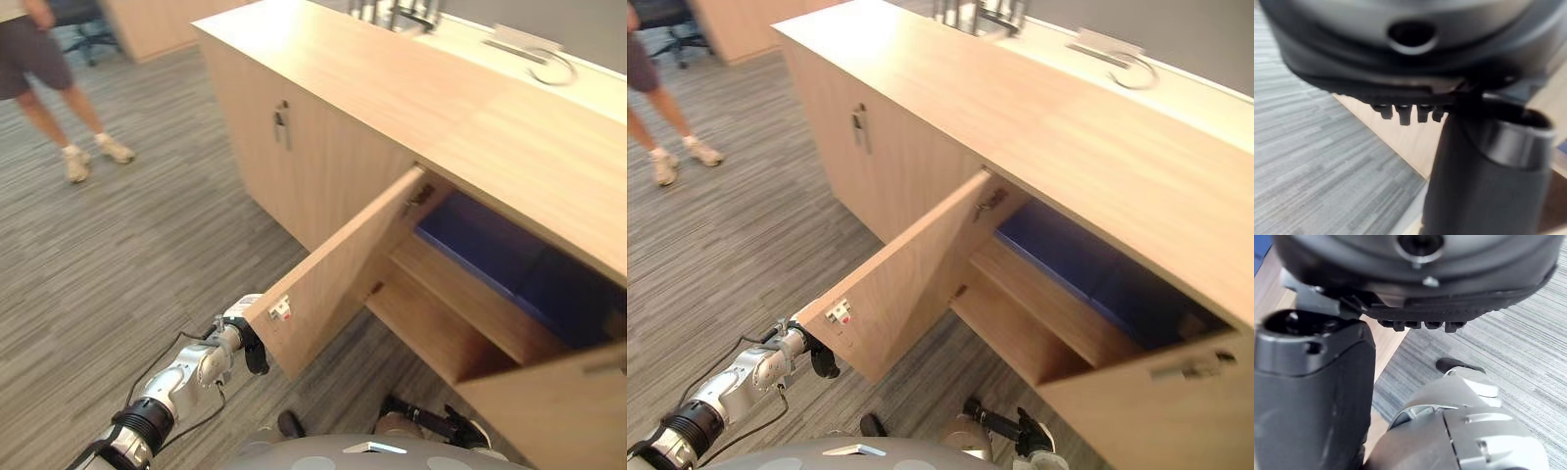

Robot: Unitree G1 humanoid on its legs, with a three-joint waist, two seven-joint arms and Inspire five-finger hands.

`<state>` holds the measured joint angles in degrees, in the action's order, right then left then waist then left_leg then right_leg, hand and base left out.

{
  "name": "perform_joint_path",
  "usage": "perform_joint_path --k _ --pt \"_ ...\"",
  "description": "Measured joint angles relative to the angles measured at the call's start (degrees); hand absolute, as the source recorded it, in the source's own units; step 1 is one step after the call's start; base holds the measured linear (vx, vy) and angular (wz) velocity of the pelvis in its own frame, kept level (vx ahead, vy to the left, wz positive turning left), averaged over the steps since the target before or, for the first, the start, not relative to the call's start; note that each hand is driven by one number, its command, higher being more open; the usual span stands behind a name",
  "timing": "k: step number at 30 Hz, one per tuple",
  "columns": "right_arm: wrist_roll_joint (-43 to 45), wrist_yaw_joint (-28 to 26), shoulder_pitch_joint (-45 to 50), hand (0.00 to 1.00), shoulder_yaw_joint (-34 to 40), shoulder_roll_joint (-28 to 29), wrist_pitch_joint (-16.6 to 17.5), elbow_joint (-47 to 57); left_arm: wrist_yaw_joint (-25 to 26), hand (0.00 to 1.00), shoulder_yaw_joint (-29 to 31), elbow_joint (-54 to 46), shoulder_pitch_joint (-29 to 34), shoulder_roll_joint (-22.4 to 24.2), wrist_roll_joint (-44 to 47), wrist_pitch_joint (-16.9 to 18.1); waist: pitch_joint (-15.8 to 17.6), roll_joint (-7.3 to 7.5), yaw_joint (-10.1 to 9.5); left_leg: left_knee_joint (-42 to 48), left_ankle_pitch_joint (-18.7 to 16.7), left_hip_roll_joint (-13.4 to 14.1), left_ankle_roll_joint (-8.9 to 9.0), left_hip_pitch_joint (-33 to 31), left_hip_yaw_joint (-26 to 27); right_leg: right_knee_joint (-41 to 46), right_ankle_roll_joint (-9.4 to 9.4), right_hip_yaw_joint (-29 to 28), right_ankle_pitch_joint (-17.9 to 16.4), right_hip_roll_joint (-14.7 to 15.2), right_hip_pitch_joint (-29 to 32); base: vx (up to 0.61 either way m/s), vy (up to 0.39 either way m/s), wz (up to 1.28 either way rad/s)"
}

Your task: Walk over to the cabinet, pick up the folder, carry it to the office cabinet, place the folder inside the office cabinet, then close the office cabinet door

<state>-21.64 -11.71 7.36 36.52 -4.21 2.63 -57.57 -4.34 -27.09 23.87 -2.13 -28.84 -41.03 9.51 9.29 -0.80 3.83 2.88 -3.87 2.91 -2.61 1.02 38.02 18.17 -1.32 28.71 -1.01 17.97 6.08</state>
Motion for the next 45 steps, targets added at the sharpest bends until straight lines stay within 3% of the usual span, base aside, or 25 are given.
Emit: perform_joint_path --k 4,7,9,12,16,18,23,26,28,30,33,34,38,42,45 --pt "0.0 0.1 0.2 1.0 -0.1 0.0 0.1 -0.1 -1.2 1.0 2.7 -1.5 3.2 3.1 0.2 0.0 0.2 -0.15 -0.46 0.2 -0.2 1.8 0.91 -1.4 1.8 7.0 0.94 -0.7 -3.1 -0.1 -1.3 -0.04 0.035 -0.56" --pt "0.0 2.2 0.2 1.0 -4.2 -0.1 0.0 -0.6 -1.2 1.0 4.3 -2.1 5.2 6.9 0.4 -0.2 -0.3 1.83 -0.75 -0.1 0.6 0.1 2.13 -4.2 2.1 -0.5 5.35 -3.6 -5.2 -1.0 -3.6 -0.04 -0.078 -0.19" --pt "0.0 3.2 0.2 1.0 -8.2 -0.8 -0.4 -1.2 -1.2 1.0 4.6 -1.7 6.8 9.7 0.4 -1.1 -0.3 2.89 -0.95 -0.1 1.5 -1.2 2.95 -4.9 1.6 -9.0 9.58 -4.1 -6.5 -1.7 -6.4 -0.04 -0.143 -0.35" --pt "0.1 3.9 0.6 1.0 -10.8 -1.2 -0.5 -1.3 -1.0 1.0 4.5 -1.3 8.5 12.5 0.5 -2.1 -1.2 2.64 -0.85 0.0 3.3 -0.1 1.53 -4.9 0.1 -12.7 8.77 -5.3 -5.1 -4.3 -7.6 0.01 -0.098 -0.24" --pt "0.0 4.8 0.8 1.0 -13.8 -0.2 -0.7 -1.4 -0.5 1.0 4.4 -1.3 8.1 13.1 1.0 -2.1 -2.0 4.53 -0.76 0.4 4.2 1.0 1.7 -5.7 -1.6 -15.2 7.96 -5.3 -4.0 -6.6 -8.2 0.04 -0.068 -0.06" --pt "0.1 5.8 0.8 1.0 -14.4 0.1 -0.8 -1.5 -0.5 1.0 4.2 -0.7 7.6 13.3 2.0 -2.1 -2.1 4.73 -0.54 1.1 4.2 1.8 1.71 -5.8 -2.5 -15.5 7.48 -5.4 -3.9 -7.2 -8.4 0.06 -0.069 -0.03" --pt "0.2 6.2 0.9 1.0 -15.1 -0.3 -0.8 -1.5 1.4 1.0 4.9 0.5 3.5 13.3 2.6 -2.5 -1.9 3.64 -0.38 4.6 3.2 4.3 3.2 -5.8 -4.4 -15.6 6.21 -5.4 -4.6 -8.9 -10.2 0.01 -0.069 0.0" --pt "0.2 6.1 0.9 1.0 -15.8 -1.4 -0.7 -1.5 1.9 1.0 5.1 0.6 2.1 13.4 2.7 -2.8 -1.2 2.28 -0.44 13.2 -0.6 8.4 4.16 -7.9 -5.7 -15.3 5.5 -6.6 -5.0 -10.3 -10.9 -0.04 -0.064 -0.19" --pt "0.2 6.0 0.9 1.0 -15.7 -2.4 -0.7 -1.6 2.2 1.0 5.3 0.6 2.2 14.8 2.7 -3.4 -0.8 1.44 -0.42 16.6 -1.2 8.8 4.12 -9.2 -11.8 -15.1 5.44 -8.2 -5.1 -10.9 -10.9 -0.04 -0.032 -0.42" --pt "0.2 5.8 0.9 1.0 -14.1 -3.5 -0.7 -1.6 2.2 1.0 5.3 0.5 2.4 16.9 2.7 -3.4 -0.8 -0.31 -0.35 16.6 -2.4 7.7 5.89 -9.3 -22.0 -14.2 5.5 -11.2 -5.0 -11.2 -9.6 -0.02 0.047 -0.6" --pt "0.1 3.8 0.8 1.0 -12.1 -4.1 -0.6 -1.6 2.2 1.0 5.4 0.4 2.3 17.6 2.7 -3.4 -1.0 -1.21 -0.33 15.8 -2.8 5.8 6.49 -9.2 -31.4 -14.3 5.89 -15.6 -3.8 -11.0 -7.7 -0.01 0.087 -0.68" --pt "0.0 3.4 0.8 1.0 -12.1 -4.3 -0.6 -1.6 2.2 1.0 5.5 0.4 2.2 17.6 2.7 -3.4 -1.0 -1.25 -0.37 15.4 -3.0 5.7 6.8 -8.9 -32.2 -14.4 5.96 -16.4 -3.6 -11.0 -7.5 0.01 0.098 -0.66" --pt "-1.3 0.8 0.8 1.0 -13.6 -5.2 0.5 -0.7 1.6 1.0 5.5 1.9 1.8 17.6 2.7 -3.4 -1.3 -1.52 0.16 10.5 -4.7 5.8 9.16 -5.0 -31.2 -14.4 6.68 -20.3 -2.6 -11.2 -6.0 -0.04 0.083 -0.51" --pt "-1.8 -0.9 0.8 1.0 -15.2 -5.2 1.9 0.3 1.0 1.0 4.9 4.4 1.2 16.9 2.8 -3.6 -1.4 -0.36 2.36 9.5 -5.0 5.6 9.28 -4.4 -28.3 -15.3 6.88 -24.0 -1.3 -11.1 -4.2 -0.03 0.046 -0.42" --pt "-1.8 -1.0 0.8 1.0 -15.2 -5.5 1.9 0.3 0.6 1.0 3.8 5.8 -0.6 17.0 2.9 -3.7 -1.4 -0.4 2.92 8.8 -5.0 5.5 9.28 -3.7 -27.0 -15.4 6.94 -25.5 -1.1 -11.1 -3.7 0.01 0.018 -0.29"
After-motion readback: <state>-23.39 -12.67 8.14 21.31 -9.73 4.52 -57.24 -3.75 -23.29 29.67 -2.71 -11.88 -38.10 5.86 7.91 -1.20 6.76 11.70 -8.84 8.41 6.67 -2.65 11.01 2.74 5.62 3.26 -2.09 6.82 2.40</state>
